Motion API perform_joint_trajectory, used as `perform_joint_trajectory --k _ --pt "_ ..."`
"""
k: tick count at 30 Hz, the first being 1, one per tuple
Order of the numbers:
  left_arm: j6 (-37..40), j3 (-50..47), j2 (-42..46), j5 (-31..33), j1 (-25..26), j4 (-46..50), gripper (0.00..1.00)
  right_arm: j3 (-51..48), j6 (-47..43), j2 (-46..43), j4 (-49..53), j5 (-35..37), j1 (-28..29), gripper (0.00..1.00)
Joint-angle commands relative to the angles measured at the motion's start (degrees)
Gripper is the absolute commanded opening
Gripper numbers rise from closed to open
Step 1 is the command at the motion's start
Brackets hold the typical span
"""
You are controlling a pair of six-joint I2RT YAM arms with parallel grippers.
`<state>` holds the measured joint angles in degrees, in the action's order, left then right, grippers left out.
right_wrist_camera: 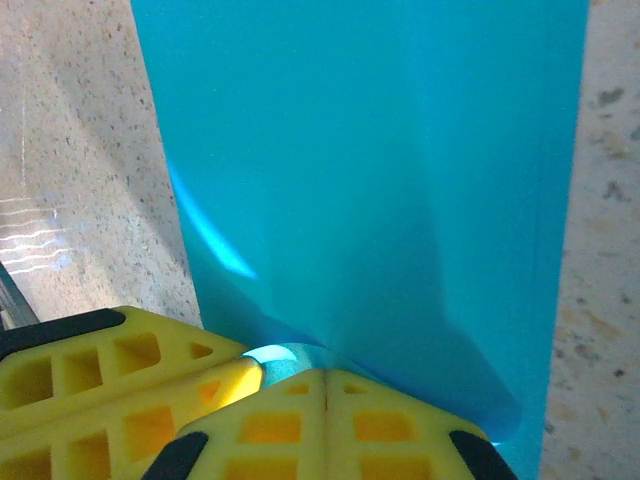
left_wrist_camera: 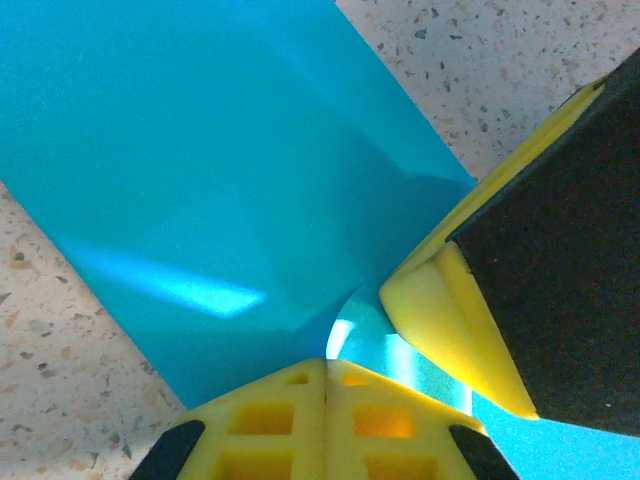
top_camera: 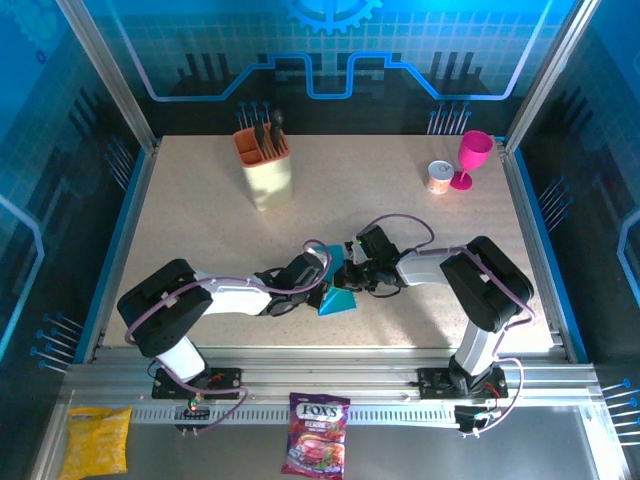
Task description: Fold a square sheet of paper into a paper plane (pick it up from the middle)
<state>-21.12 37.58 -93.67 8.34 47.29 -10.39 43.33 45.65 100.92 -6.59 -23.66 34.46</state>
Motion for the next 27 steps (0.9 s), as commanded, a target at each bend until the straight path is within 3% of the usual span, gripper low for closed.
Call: perform_joint_trajectory --k 1,6,10,13,19,22,27 --pt "-1.8 -0.8 3.3 0.5 -0.4 2.8 0.14 -1.7 0.3 1.9 -0.3 0.8 0.2 0.0" --pt "-3.4 -0.9 8.5 1.7 -0.4 3.9 0.47 -2.4 0.4 2.3 -0.9 0.8 0.2 0.0" --pt "-4.7 -1.6 11.2 0.9 -0.4 3.8 0.54 -2.7 0.6 2.4 -1.4 0.7 0.2 0.0" --pt "-4.9 -2.5 12.1 -1.9 -0.4 2.1 0.46 -3.0 0.7 2.5 -1.7 0.7 0.2 0.0" --pt "-5.3 -3.7 11.1 -7.2 0.1 -1.5 0.09 -3.1 0.7 2.6 -2.0 0.7 0.2 0.0" --pt "-5.5 -3.8 9.8 -8.2 0.8 -2.5 0.01 -3.1 0.6 2.7 -2.0 0.6 0.1 0.0" --pt "-5.9 -4.4 7.9 -8.5 1.7 -3.6 0.0 -3.3 0.6 2.3 -2.0 0.7 0.1 0.0"
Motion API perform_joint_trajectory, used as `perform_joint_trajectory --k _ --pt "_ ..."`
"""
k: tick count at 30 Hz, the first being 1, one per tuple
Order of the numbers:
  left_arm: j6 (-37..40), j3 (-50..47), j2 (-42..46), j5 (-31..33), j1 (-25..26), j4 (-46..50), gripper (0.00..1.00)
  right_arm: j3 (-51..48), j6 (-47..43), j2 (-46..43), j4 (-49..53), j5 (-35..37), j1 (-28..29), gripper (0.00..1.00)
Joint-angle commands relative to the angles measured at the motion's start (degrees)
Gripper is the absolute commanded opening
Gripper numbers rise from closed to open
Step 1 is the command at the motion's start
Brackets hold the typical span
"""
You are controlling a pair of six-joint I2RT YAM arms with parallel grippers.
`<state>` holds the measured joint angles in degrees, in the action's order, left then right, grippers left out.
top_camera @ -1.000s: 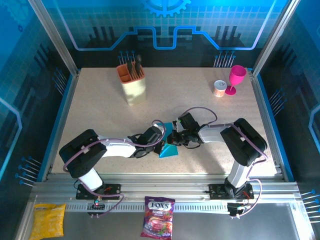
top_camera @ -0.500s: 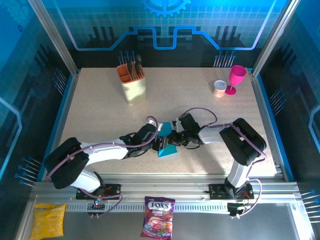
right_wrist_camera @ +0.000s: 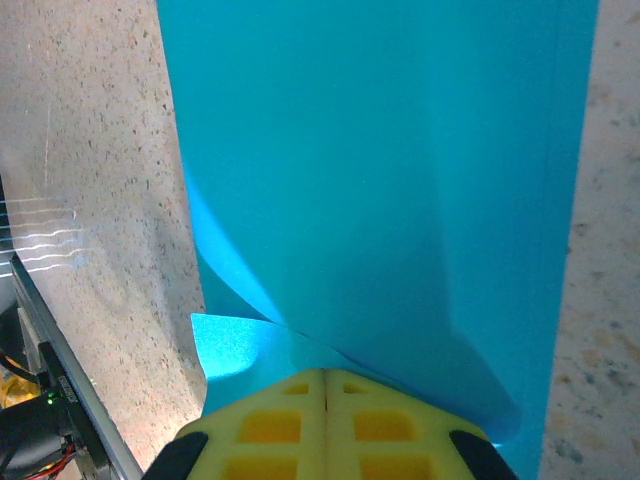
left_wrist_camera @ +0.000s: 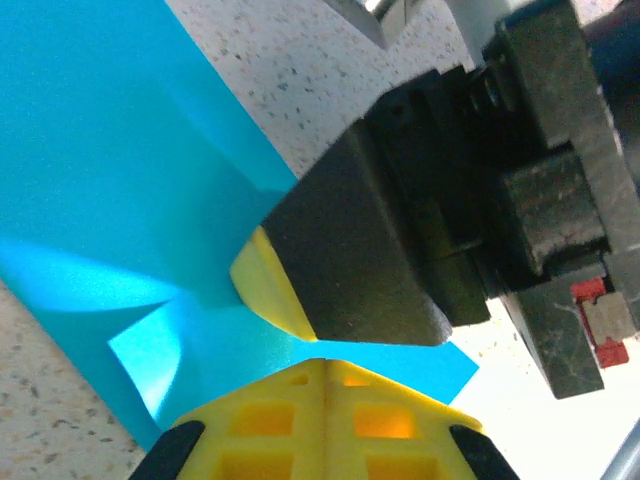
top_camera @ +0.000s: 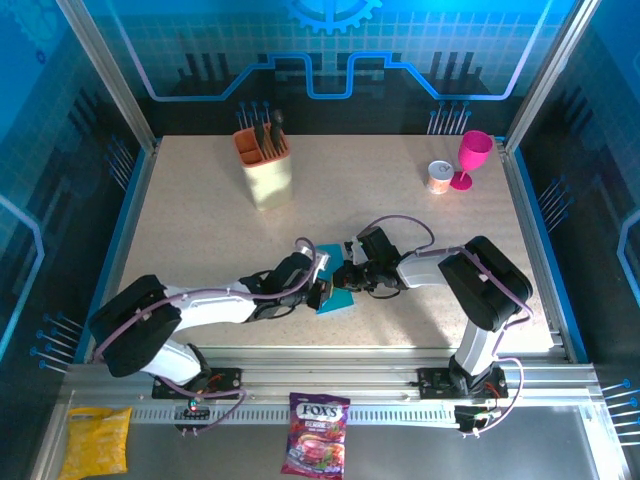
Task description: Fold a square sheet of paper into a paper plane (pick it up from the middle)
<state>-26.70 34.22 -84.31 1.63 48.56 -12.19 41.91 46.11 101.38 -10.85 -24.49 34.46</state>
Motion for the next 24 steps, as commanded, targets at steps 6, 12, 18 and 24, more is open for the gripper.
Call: perform_joint_trajectory --k 6,12,18,24 --pt "-0.2 -0.9 -4.2 -1.9 1.1 -2.7 0.0 -2.2 0.3 1.6 2.2 1.3 0.1 0.0" --pt "-0.2 -2.1 -6.1 -1.3 1.6 -2.8 0.0 -2.7 0.3 0.8 2.3 1.4 0.1 0.0" --pt "-0.3 -3.4 -7.4 -0.2 2.1 -2.7 0.0 -2.8 0.3 0.3 2.5 1.3 0.0 0.0" --pt "-0.4 -3.8 -9.4 0.1 2.3 -3.0 0.0 -2.4 0.4 -1.7 3.2 0.8 -0.1 0.0"
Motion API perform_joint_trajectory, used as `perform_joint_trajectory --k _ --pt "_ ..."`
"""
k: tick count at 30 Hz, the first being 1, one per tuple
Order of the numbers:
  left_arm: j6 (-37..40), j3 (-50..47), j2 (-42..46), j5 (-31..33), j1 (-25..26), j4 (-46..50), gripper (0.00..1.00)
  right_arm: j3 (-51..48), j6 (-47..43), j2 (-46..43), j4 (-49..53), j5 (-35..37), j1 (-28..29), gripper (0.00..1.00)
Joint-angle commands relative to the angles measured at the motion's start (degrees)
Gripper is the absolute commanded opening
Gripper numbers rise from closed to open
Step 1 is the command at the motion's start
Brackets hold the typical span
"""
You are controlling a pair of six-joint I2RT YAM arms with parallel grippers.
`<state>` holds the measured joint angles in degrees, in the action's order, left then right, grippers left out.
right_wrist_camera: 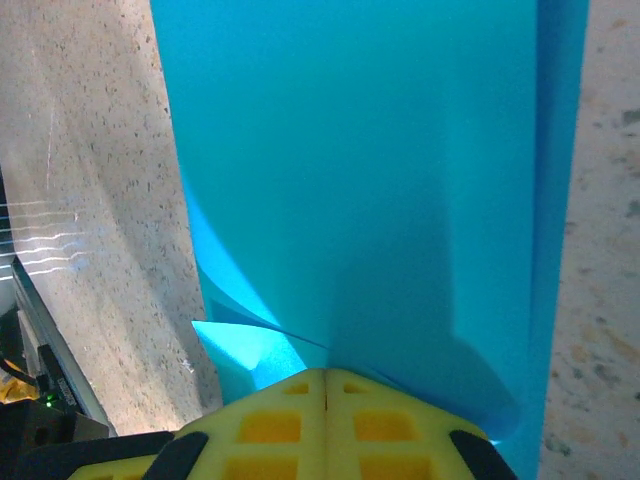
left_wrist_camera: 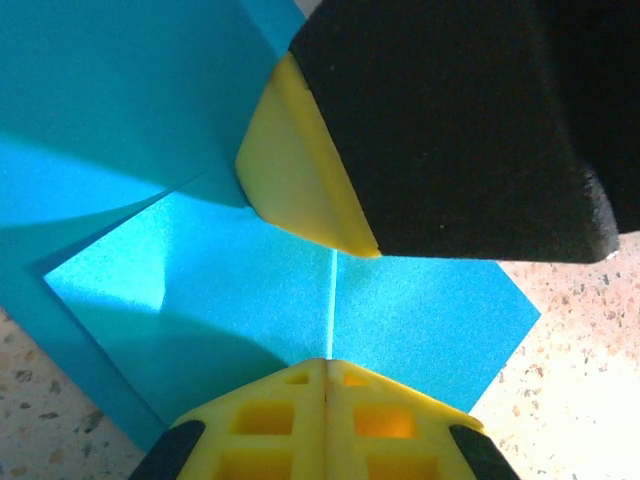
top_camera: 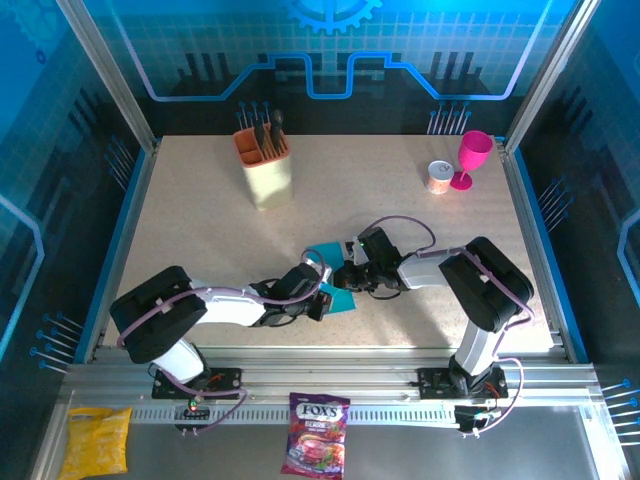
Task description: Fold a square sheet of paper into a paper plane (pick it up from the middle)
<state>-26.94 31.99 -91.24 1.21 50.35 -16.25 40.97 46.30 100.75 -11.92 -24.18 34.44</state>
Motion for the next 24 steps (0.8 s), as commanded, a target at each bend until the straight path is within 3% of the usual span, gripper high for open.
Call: perform_joint_trajectory --k 1,10,17,24 --pt "-0.1 -1.5 -2.6 0.6 0.5 1.1 0.0 -1.5 0.2 -1.8 4.4 0.4 -0.1 0.0" --pt "-0.2 -2.0 -3.1 0.6 0.7 0.8 0.0 -0.9 0.8 -7.1 6.7 1.3 1.2 0.0" --pt "0.0 -2.0 -2.8 0.8 0.8 0.9 0.0 -2.0 2.8 -3.9 3.7 2.3 3.7 0.0" --pt "0.4 -2.2 -3.7 0.4 0.7 0.8 0.0 -1.6 2.8 0.3 2.8 3.2 1.7 0.0"
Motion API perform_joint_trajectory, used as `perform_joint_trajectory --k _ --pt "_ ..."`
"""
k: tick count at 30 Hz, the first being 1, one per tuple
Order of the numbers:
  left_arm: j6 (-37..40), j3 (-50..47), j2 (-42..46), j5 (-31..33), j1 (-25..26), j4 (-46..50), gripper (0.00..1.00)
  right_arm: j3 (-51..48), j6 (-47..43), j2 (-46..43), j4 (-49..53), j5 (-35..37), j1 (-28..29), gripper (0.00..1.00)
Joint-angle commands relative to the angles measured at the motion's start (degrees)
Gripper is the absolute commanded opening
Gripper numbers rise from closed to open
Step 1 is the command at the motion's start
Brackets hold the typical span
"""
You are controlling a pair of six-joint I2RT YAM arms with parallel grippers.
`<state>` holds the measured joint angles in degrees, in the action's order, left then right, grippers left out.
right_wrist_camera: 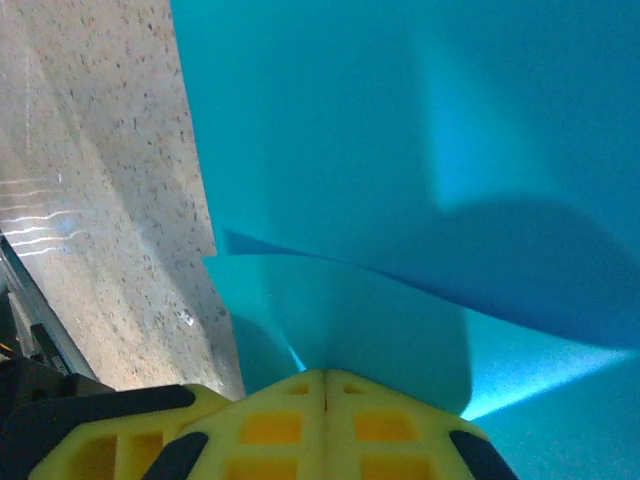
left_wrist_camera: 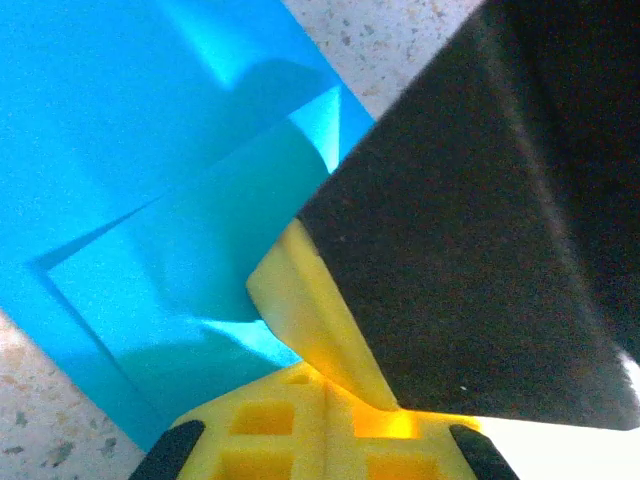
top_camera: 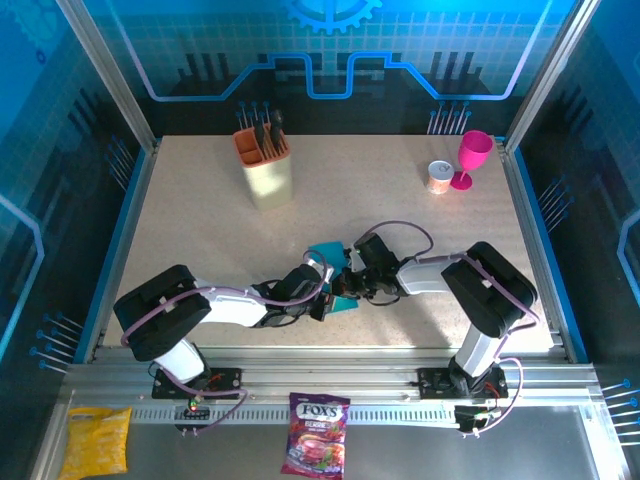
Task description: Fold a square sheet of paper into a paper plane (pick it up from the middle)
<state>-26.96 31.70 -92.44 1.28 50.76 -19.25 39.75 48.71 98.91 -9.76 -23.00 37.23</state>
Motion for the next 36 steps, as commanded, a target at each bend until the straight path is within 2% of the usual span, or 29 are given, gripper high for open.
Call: perform_joint_trajectory --k 1,13,22,29,33,36 --pt "0.4 -2.0 -2.6 0.3 0.4 3.9 0.0 -0.2 0.2 2.4 0.9 2.0 -1.9 0.0" --pt "0.9 -2.4 -3.5 -0.4 0.7 3.7 0.0 5.7 -5.3 2.6 9.4 2.6 -7.8 0.0" --pt "1.0 -2.4 -4.0 -0.9 1.0 3.5 0.0 5.3 -6.5 6.4 8.6 1.9 -12.6 0.0" --pt "1.5 -2.2 -4.3 -1.8 1.1 3.9 0.0 3.5 -7.9 1.1 10.9 3.1 -15.7 0.0" --pt "2.3 -1.9 -4.2 -2.4 1.1 4.4 0.0 2.2 -8.0 -3.2 12.0 2.9 -15.0 0.0" --pt "2.6 -1.6 -4.1 -2.7 1.1 4.7 0.0 1.0 -7.2 -7.4 12.5 3.2 -12.5 0.0"
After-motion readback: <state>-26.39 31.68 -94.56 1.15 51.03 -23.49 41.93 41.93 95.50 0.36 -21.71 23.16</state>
